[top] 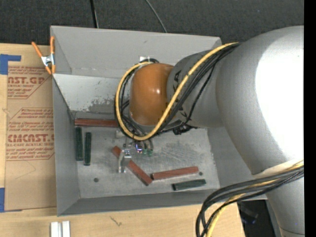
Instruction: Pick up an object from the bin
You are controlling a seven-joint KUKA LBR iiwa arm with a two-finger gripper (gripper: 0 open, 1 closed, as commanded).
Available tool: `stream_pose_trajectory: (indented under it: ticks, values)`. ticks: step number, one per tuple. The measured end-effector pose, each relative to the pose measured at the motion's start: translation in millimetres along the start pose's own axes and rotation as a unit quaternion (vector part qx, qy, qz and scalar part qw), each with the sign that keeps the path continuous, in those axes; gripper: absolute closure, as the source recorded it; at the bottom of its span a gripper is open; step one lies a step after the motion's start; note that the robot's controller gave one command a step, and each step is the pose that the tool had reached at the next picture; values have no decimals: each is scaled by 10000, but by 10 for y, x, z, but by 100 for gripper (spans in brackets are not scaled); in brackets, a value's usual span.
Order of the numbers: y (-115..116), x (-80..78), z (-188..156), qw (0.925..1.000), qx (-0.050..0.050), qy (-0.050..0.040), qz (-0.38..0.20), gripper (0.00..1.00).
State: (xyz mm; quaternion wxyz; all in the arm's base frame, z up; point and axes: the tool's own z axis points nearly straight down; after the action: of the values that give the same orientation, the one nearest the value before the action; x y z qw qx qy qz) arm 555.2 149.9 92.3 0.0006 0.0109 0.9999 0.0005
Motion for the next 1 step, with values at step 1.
stream_pose_trajectory:
  ticks: [1]
  values:
    - [-211, 126, 147, 9996, -32, -119, 240, 100]
